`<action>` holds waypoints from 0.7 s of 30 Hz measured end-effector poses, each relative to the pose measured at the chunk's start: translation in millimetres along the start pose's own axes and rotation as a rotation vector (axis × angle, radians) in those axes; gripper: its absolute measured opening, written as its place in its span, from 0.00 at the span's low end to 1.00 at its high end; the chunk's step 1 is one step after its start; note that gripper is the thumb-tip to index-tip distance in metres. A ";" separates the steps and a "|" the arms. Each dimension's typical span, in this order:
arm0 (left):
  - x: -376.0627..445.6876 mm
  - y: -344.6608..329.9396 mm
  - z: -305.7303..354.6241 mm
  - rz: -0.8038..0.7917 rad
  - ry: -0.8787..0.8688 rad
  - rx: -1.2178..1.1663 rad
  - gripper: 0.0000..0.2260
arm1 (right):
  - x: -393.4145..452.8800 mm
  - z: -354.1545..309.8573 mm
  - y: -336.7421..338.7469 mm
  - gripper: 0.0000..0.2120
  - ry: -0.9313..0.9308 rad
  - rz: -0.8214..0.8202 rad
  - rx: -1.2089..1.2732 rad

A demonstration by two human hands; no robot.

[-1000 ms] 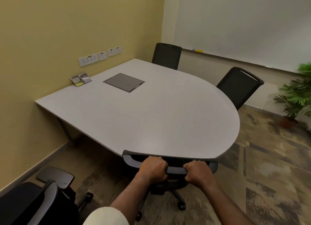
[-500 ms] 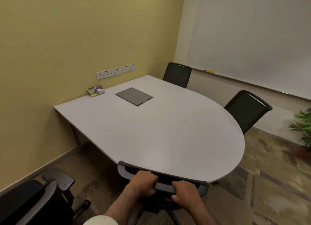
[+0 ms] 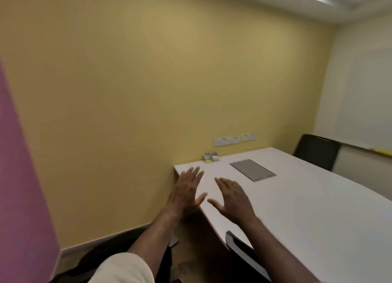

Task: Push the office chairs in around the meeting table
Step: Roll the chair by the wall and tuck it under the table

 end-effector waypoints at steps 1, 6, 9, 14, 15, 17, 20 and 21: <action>0.1 27.1 -13.7 0.043 0.042 0.021 0.34 | 18.1 -13.2 11.2 0.39 0.029 0.037 0.003; -26.4 177.1 -74.2 0.250 0.192 0.205 0.35 | 92.8 -117.0 81.4 0.40 0.200 0.221 0.096; -51.7 241.8 -92.9 0.333 0.247 0.295 0.35 | 115.6 -175.3 113.8 0.40 0.307 0.293 0.139; -94.8 299.6 -103.2 0.379 0.317 0.398 0.35 | 126.3 -249.9 141.0 0.41 0.439 0.353 0.211; -101.5 303.4 -104.4 0.377 0.326 0.409 0.35 | 125.7 -259.9 142.8 0.41 0.456 0.357 0.220; -115.6 305.5 -108.3 0.371 0.355 0.419 0.35 | 122.2 -277.4 141.6 0.41 0.488 0.354 0.240; -133.3 293.3 -116.4 0.347 0.402 0.395 0.34 | 114.6 -293.6 127.1 0.41 0.520 0.326 0.275; -138.7 285.8 -119.1 0.336 0.415 0.388 0.34 | 112.1 -295.9 118.1 0.41 0.521 0.312 0.283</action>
Point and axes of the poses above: each hand's wrist, its own x-axis towards the middle knuckle, its own y-axis out of the back of the hand, z = x × y, the point moved 6 cm from there along x, towards the middle knuckle, and after that the axes turned 1 degree about z, right-handed, at the moved point
